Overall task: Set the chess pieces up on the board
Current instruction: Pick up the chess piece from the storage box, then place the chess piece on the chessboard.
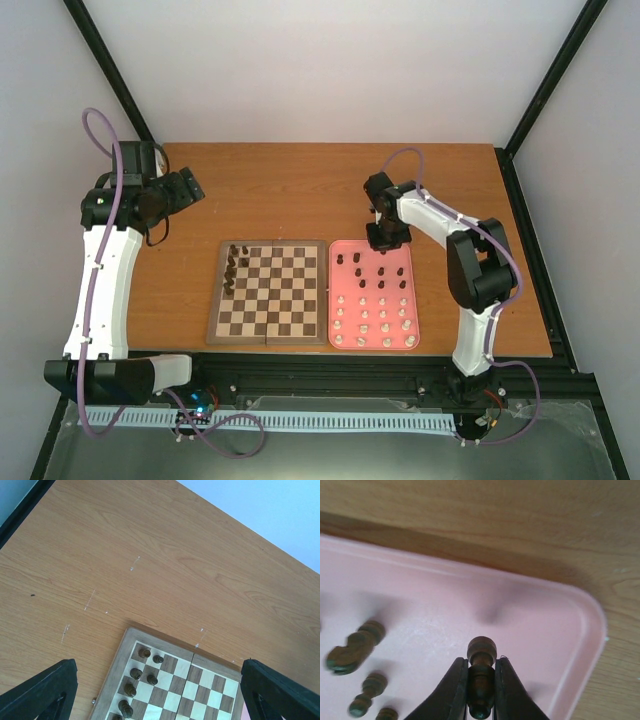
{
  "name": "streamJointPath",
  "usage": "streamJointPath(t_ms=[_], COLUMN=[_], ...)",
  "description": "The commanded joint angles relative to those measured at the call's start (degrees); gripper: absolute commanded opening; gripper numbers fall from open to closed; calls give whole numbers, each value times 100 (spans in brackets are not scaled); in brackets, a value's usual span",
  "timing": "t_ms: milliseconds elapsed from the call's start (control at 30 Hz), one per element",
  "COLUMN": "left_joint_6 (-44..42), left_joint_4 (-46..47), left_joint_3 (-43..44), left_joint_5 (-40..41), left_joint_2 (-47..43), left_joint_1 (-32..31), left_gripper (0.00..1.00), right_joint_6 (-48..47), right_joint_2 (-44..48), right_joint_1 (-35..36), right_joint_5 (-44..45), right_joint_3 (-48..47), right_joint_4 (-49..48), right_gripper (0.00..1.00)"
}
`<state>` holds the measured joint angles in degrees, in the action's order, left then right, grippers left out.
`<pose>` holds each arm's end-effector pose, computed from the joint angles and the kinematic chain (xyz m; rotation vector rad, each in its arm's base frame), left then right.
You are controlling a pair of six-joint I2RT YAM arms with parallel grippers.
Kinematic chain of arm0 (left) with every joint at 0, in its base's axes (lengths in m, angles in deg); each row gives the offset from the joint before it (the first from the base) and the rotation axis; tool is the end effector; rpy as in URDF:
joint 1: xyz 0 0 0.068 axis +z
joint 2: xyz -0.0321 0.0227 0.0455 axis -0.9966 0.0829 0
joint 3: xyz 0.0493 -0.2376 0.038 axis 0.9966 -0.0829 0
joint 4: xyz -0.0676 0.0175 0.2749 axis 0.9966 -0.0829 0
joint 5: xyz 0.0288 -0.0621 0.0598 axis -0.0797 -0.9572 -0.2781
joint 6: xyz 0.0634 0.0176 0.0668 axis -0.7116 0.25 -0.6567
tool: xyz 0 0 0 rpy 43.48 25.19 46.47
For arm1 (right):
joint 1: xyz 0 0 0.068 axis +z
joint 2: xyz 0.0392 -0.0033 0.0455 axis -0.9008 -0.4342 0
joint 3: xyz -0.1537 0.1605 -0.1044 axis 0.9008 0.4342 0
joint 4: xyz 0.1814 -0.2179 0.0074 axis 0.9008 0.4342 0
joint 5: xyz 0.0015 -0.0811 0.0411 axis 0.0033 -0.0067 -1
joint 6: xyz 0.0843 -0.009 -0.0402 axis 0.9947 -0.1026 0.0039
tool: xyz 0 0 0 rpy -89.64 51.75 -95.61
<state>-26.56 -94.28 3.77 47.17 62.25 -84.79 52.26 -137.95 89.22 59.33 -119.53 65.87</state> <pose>0.2947 0.0028 0.3556 -0.6206 2.3154 -0.2326 0.3517 0.1621 0.0950 -0.2784 3.0223 0.0308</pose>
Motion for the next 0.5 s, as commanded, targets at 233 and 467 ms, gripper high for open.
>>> streamJointPath(t_ms=[233, 467], left_joint_6=[-213, -259], left_joint_4=[-98, -197], left_joint_3=[228, 459], left_joint_5=[59, 198], left_joint_2=[123, 182], left_joint_1=[-35, -29], left_gripper=[100, 100], right_joint_6=[144, 311], right_joint_2=[398, -49], right_joint_1=[1482, 2844], right_joint_5=[208, -88], right_joint_3=[-1841, -2412], right_joint_4=[978, 759], right_gripper=[3, 3])
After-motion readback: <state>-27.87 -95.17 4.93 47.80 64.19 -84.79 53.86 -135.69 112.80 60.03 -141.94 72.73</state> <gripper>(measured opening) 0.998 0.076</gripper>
